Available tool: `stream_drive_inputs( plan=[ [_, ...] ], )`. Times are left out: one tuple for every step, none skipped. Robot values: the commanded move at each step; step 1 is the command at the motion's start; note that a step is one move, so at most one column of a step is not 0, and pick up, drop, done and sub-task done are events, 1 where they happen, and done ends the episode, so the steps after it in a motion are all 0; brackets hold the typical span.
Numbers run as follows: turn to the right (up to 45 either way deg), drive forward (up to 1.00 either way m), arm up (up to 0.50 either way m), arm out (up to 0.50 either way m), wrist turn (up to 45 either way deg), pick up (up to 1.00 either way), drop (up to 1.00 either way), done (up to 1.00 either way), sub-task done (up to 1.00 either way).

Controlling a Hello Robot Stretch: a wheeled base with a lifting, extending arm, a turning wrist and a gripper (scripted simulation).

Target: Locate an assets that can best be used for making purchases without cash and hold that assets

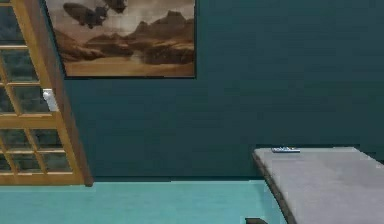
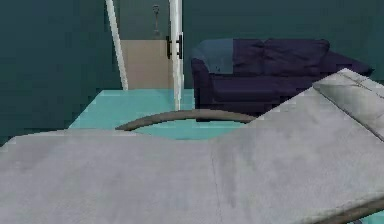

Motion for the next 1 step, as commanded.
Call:
stream_drive_inputs(
  plan=[
    [-42.0,0.0,0.0,0.0,0.0,0.0,0.0,0.0,0.0]
  ],
)
